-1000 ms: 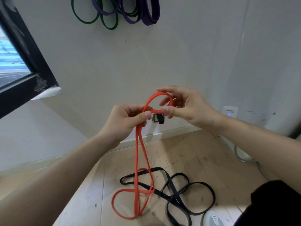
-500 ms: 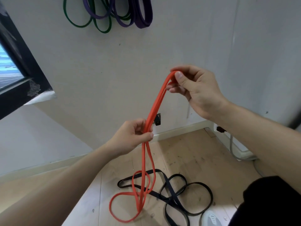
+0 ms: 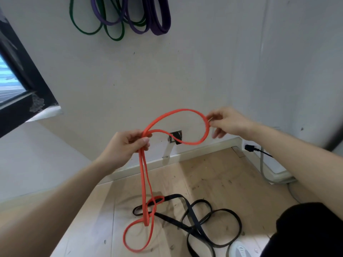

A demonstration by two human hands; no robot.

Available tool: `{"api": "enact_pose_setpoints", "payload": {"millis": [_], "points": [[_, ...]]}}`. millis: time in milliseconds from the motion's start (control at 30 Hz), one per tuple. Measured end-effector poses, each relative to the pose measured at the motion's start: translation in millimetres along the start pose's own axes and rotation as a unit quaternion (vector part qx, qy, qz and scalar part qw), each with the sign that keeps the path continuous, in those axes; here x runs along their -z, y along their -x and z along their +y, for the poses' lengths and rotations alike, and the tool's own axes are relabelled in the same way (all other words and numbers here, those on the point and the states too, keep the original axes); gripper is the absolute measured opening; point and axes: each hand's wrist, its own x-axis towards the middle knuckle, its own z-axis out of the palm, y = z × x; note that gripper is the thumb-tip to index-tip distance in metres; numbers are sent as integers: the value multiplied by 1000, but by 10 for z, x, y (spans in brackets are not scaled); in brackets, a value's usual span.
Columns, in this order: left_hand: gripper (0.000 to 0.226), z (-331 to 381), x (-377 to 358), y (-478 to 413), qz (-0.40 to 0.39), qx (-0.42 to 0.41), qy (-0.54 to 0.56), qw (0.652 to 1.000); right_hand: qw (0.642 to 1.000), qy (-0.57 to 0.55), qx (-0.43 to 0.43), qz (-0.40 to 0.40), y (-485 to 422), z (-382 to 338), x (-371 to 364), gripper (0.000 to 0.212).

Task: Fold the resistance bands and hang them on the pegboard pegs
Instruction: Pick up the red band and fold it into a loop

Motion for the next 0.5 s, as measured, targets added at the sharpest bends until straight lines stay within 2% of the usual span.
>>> {"api": "enact_pose_setpoints", "payload": {"millis": [67,100,167,267,333,400,500], "points": [[15,58,1,-20,0,-12,-2,1000,991,124,27,-31,44,-80,-88,37],[14,92,-8,-27,-4,-21,-11,1000,986,154,61,-21,68,-155,-144,41],[14,153,-48,-30,-25,-43,-41,998,978,150,144,4,127,-328,-295,48],[15,212,-111,-26,-54,-69,-68,994,965,116,223,-69,231,-535,-615,58],[15,235,-119,-27,-64,-73,-60,993,957,107,248,-106,243,-583,-811,43],[12,247,-99,-17,-66,-72,-52,994,961,86,249,-84,225,-616,-892,24],[11,241,-73,9,-68,-67,-72,993,967,92,229,-64,204,-659,-860,16]]}}
